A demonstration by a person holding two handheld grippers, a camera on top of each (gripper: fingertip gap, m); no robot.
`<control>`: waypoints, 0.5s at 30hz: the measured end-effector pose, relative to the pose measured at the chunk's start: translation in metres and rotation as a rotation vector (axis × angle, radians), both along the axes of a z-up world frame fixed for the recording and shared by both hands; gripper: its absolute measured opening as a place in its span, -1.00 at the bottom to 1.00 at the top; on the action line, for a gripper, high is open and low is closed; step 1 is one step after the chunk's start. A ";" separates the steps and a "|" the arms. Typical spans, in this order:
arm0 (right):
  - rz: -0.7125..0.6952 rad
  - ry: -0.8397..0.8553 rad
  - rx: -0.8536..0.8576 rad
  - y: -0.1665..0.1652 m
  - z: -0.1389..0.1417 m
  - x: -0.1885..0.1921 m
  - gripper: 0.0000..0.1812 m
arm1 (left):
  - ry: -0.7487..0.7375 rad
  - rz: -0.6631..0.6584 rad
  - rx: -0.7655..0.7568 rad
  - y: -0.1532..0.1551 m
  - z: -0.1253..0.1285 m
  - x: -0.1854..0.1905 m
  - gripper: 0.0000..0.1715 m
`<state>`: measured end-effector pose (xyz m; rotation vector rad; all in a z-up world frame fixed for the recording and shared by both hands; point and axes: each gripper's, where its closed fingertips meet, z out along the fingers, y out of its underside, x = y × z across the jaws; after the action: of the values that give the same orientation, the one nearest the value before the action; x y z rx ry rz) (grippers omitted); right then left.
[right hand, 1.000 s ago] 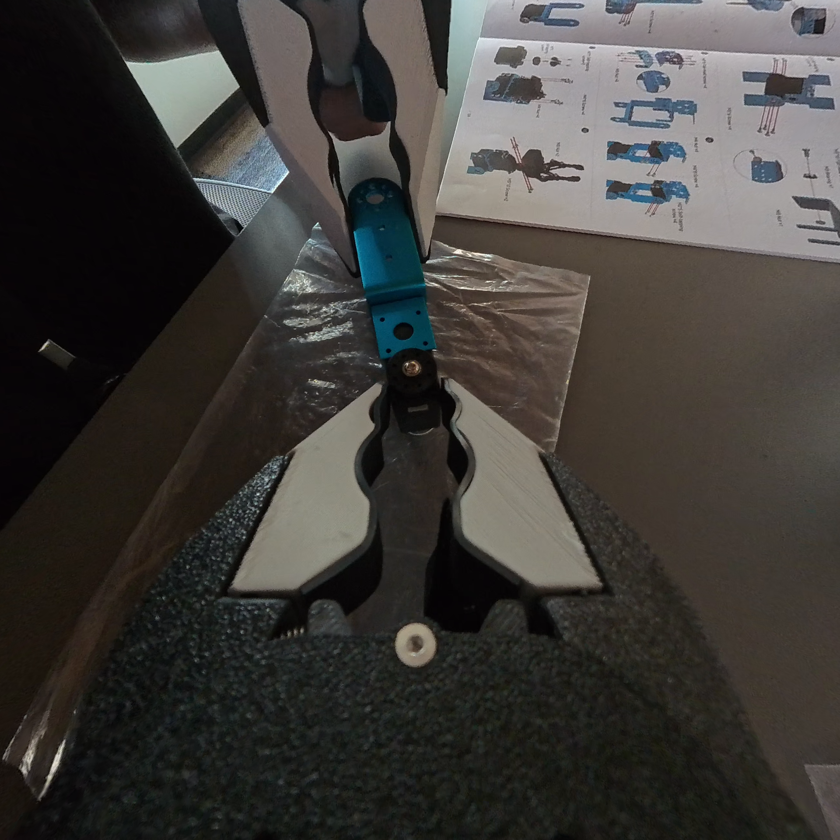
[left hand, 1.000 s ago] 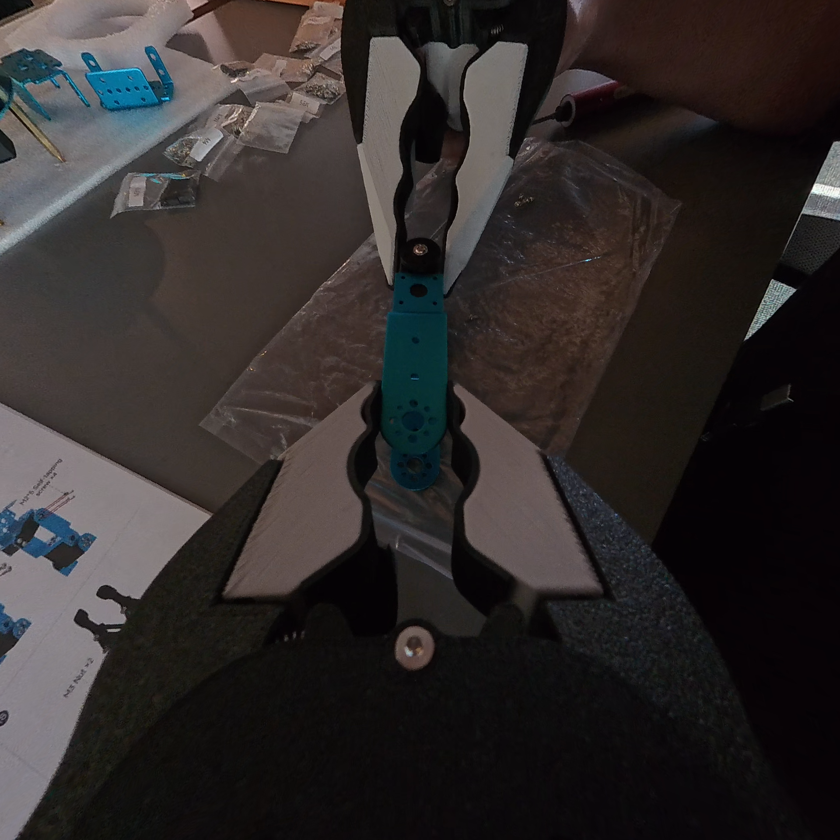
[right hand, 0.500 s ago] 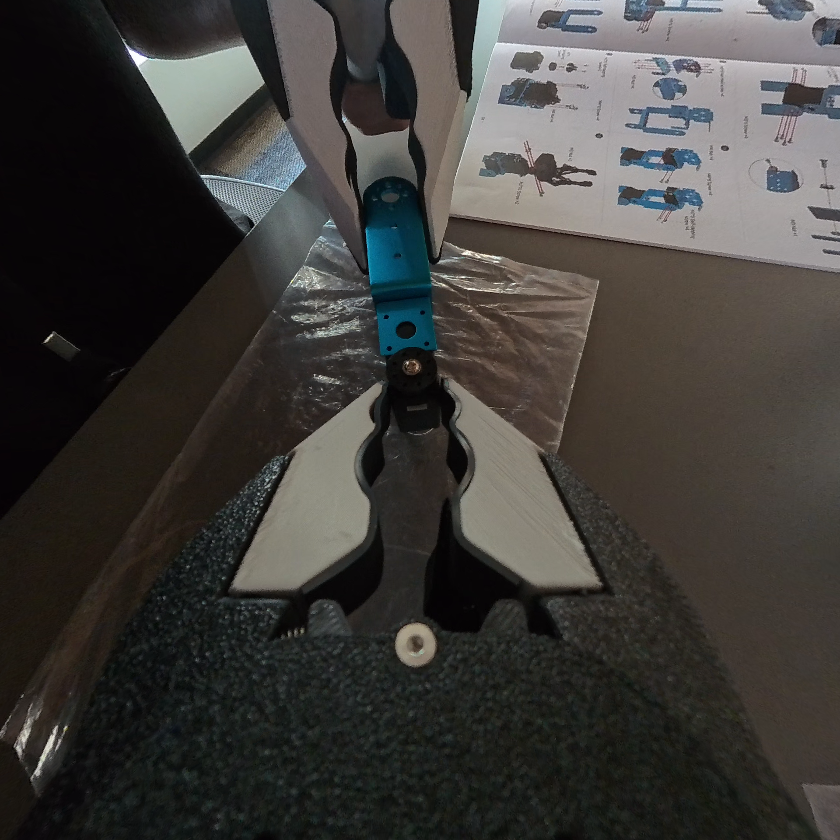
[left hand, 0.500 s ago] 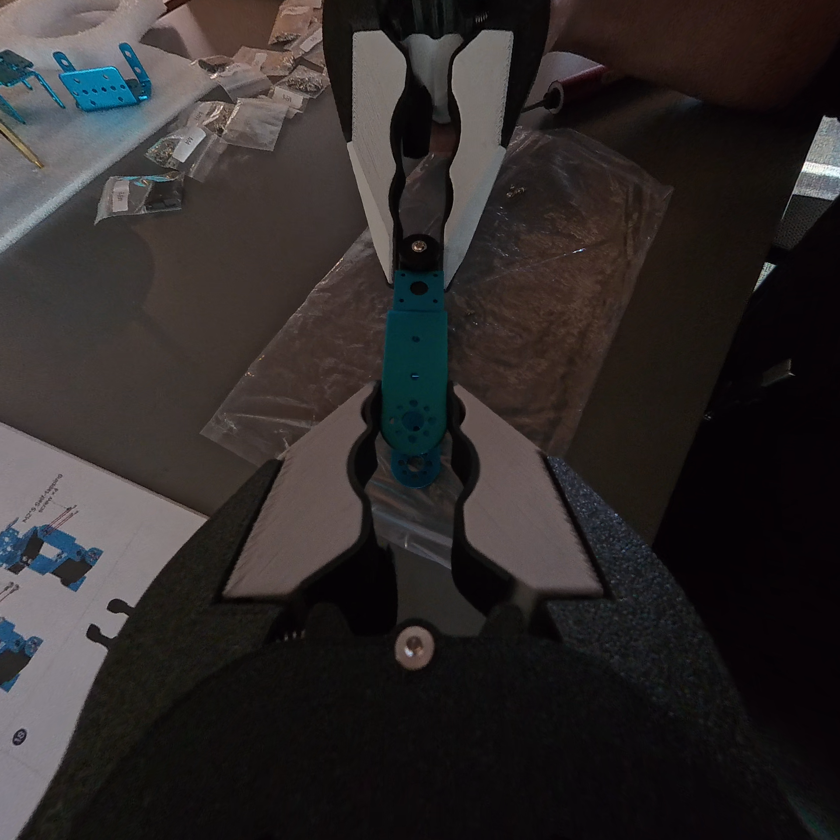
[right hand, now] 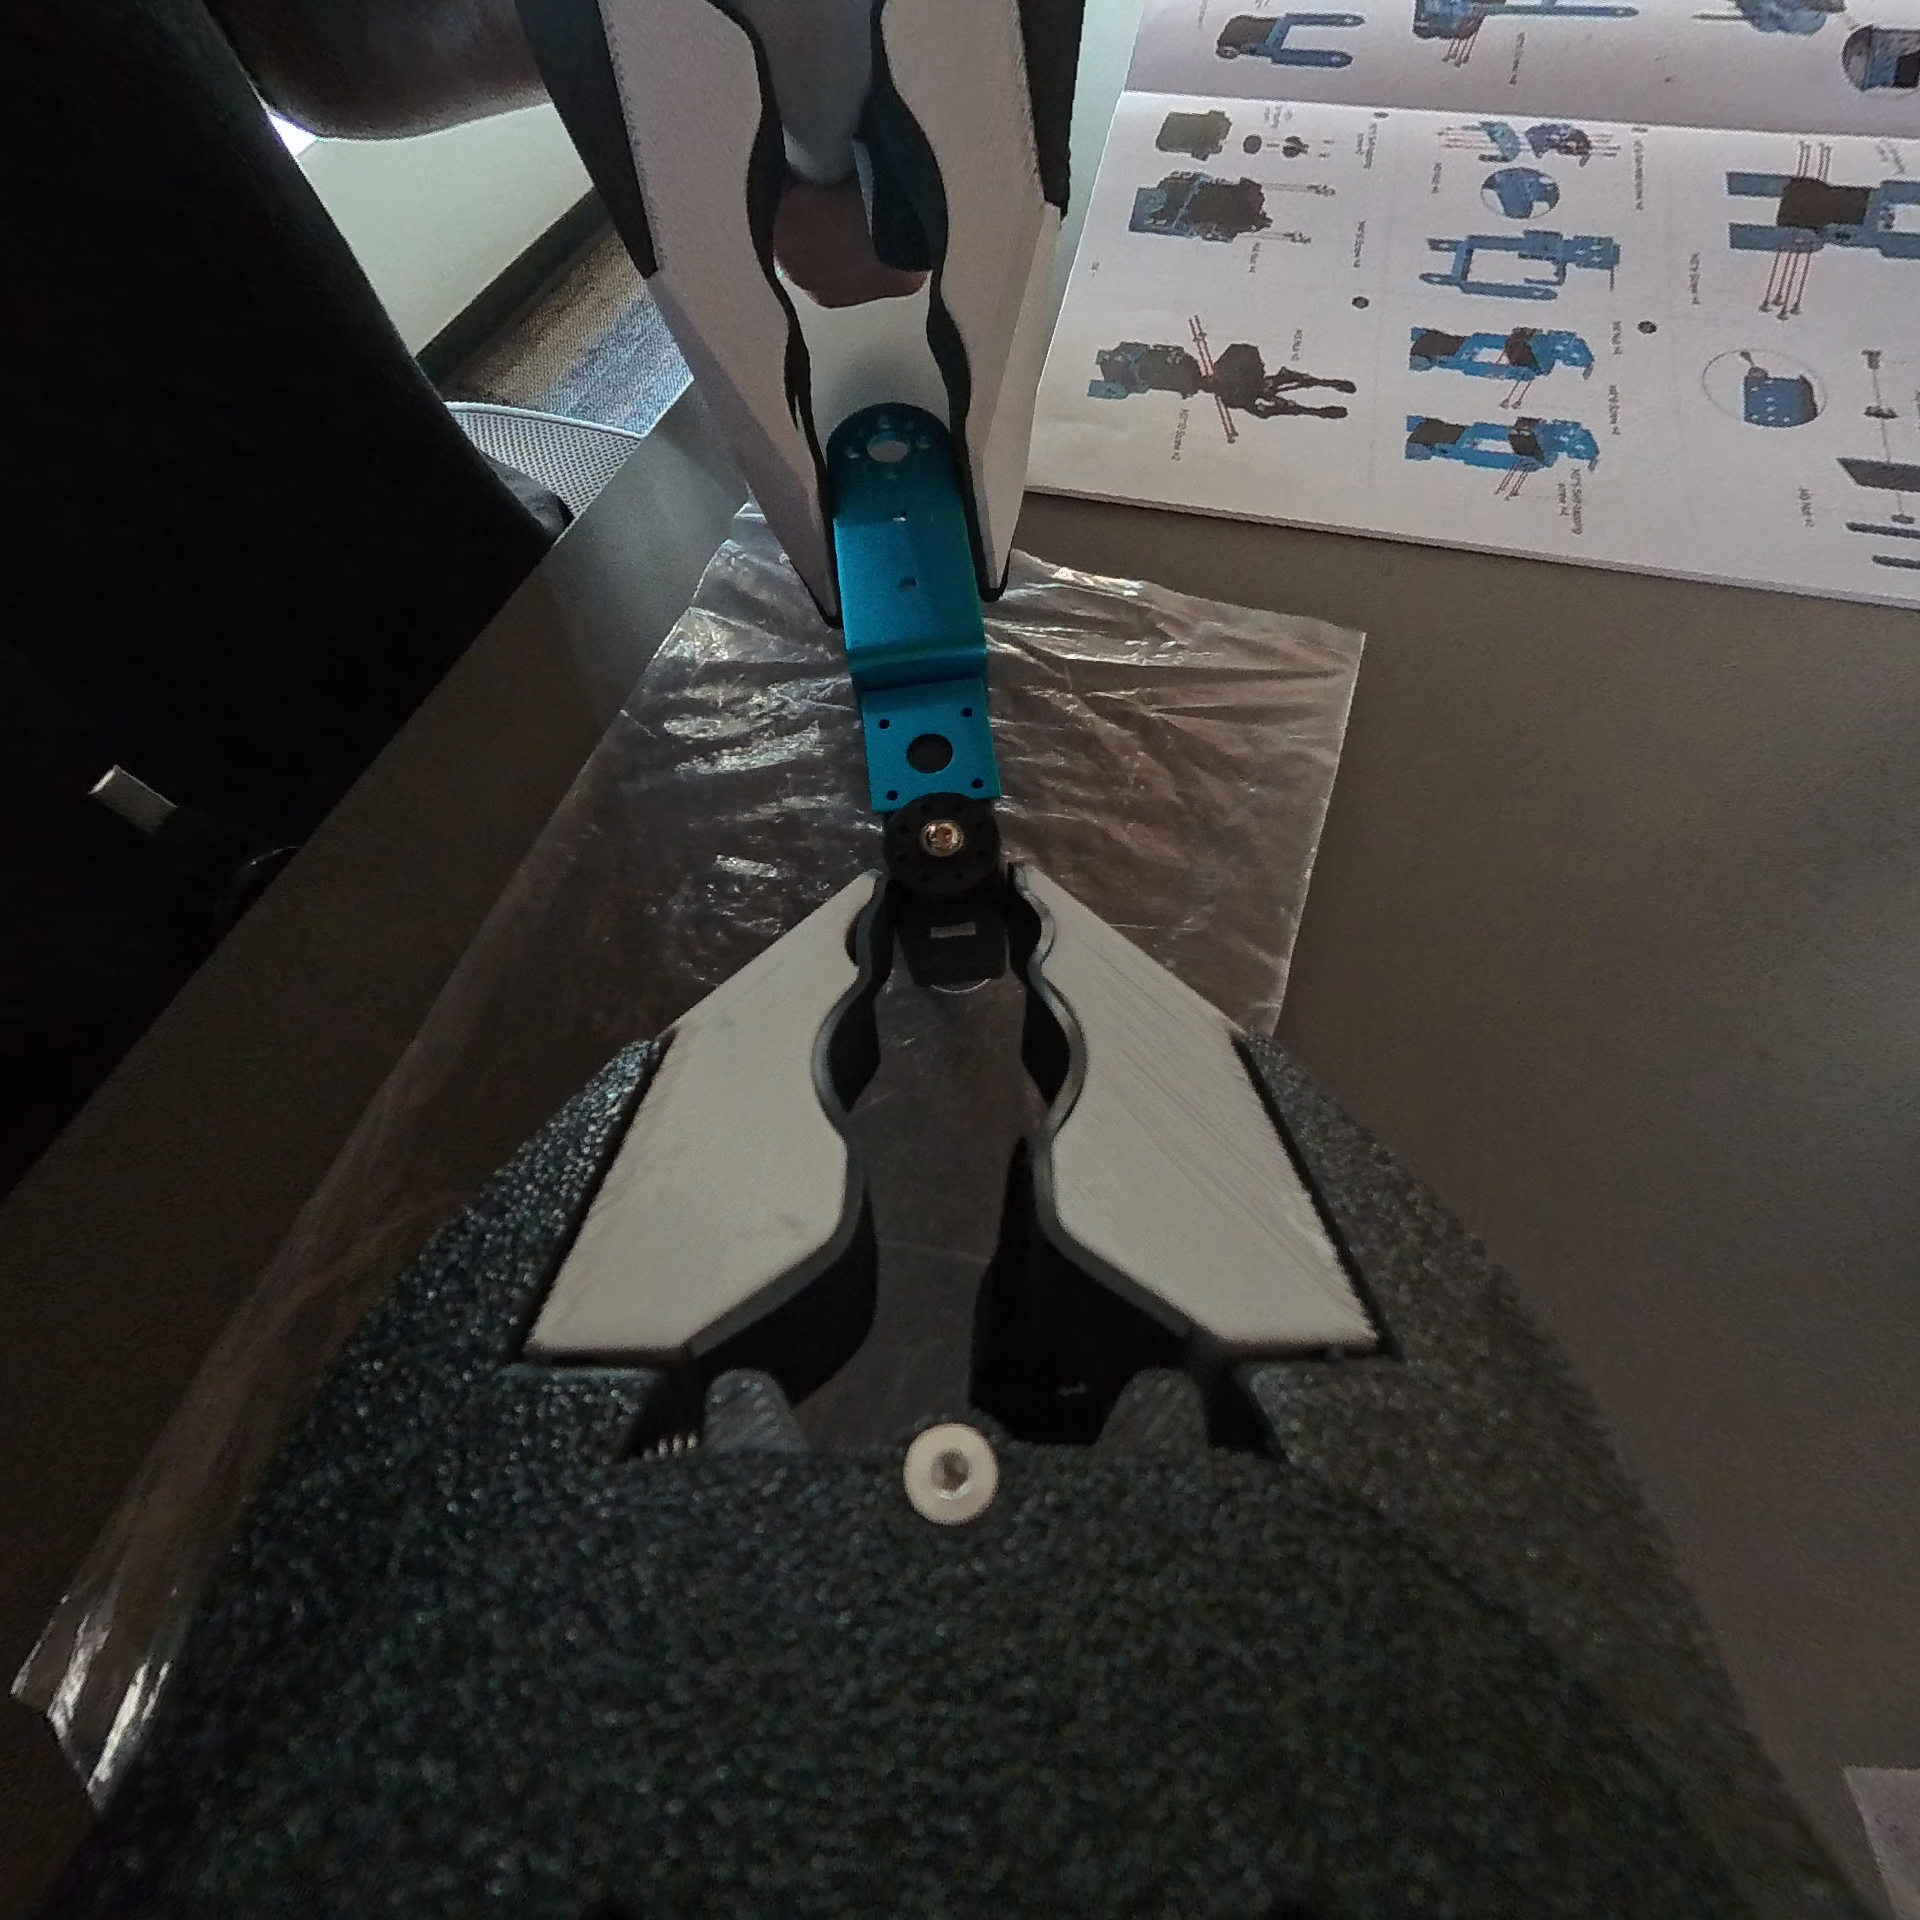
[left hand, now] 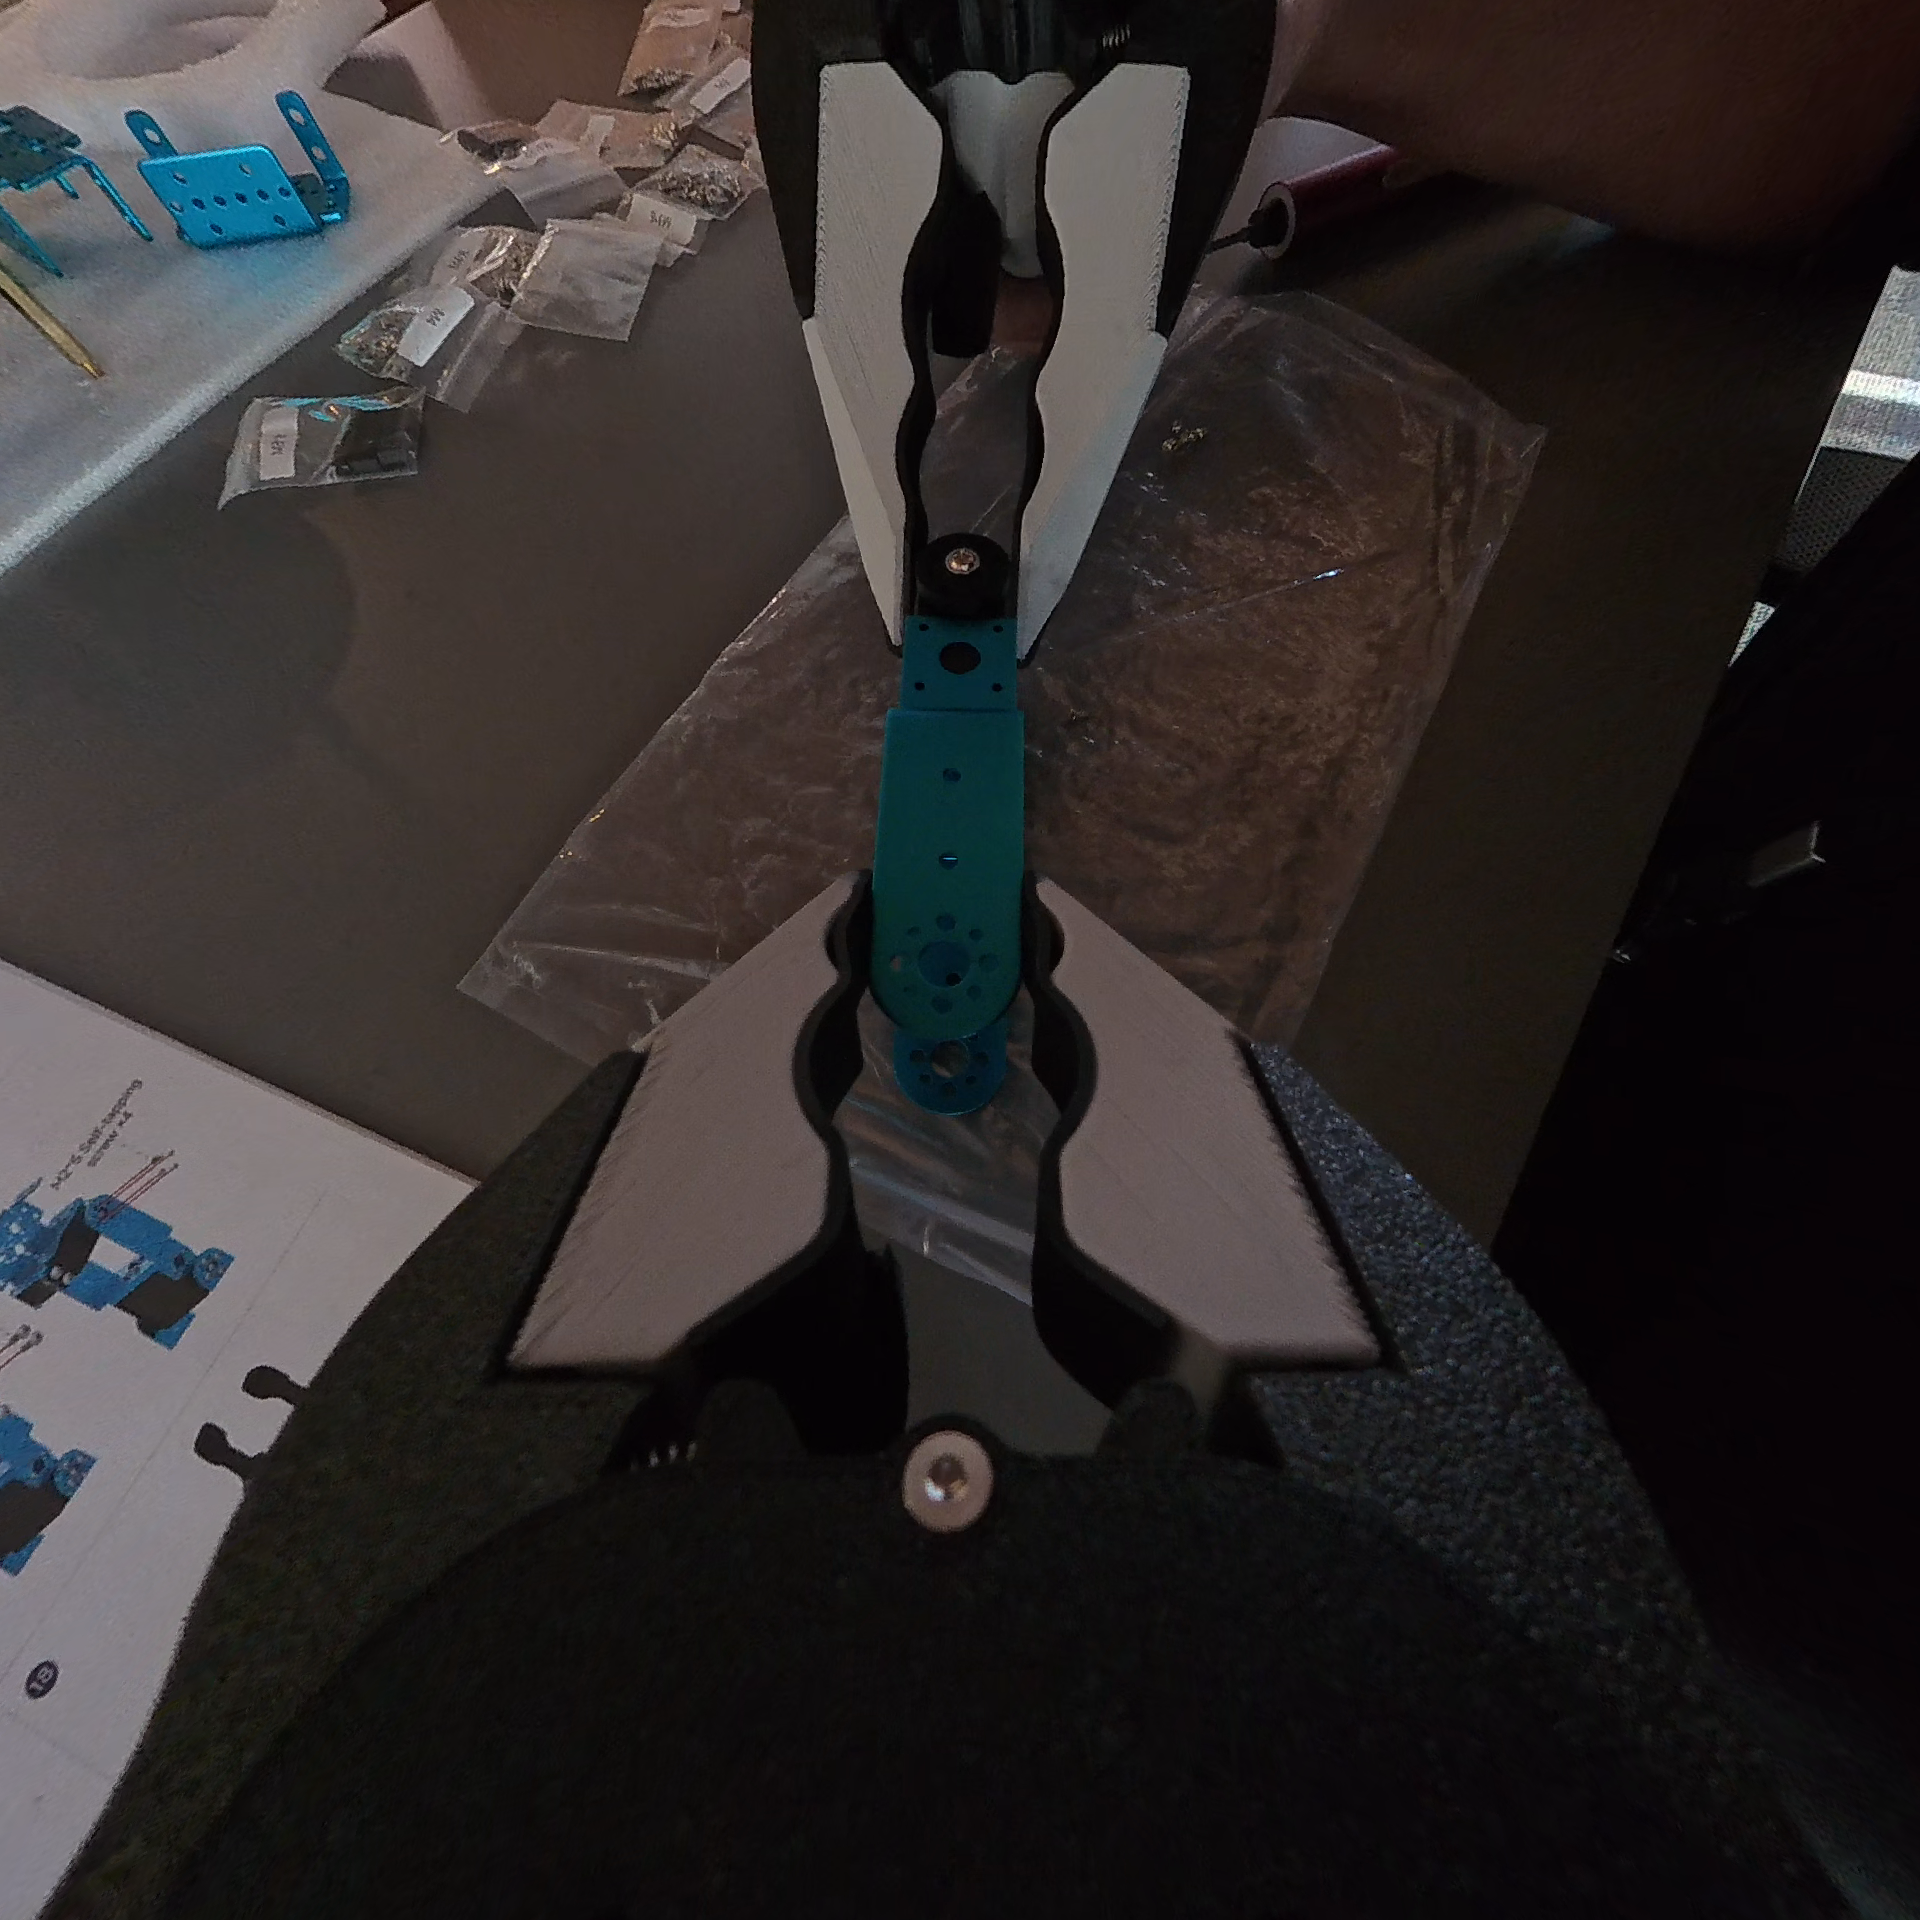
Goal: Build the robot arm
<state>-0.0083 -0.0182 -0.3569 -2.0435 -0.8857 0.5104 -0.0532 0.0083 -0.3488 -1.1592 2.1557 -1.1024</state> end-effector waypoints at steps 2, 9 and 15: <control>0.005 0.002 0.001 -0.001 0.000 0.000 -0.76 | 0.001 -0.001 -0.001 0.000 0.000 0.000 -0.69; 0.008 0.006 -0.006 -0.001 0.000 0.001 -0.76 | 0.001 -0.003 -0.001 -0.001 0.000 0.001 -0.69; 0.008 0.014 -0.011 -0.001 0.000 0.000 -0.76 | -0.003 -0.003 -0.007 0.000 0.000 0.001 -0.69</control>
<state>-0.0078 -0.0194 -0.3569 -2.0448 -0.8852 0.5352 -0.0526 0.0080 -0.3491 -1.1568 2.1534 -1.1127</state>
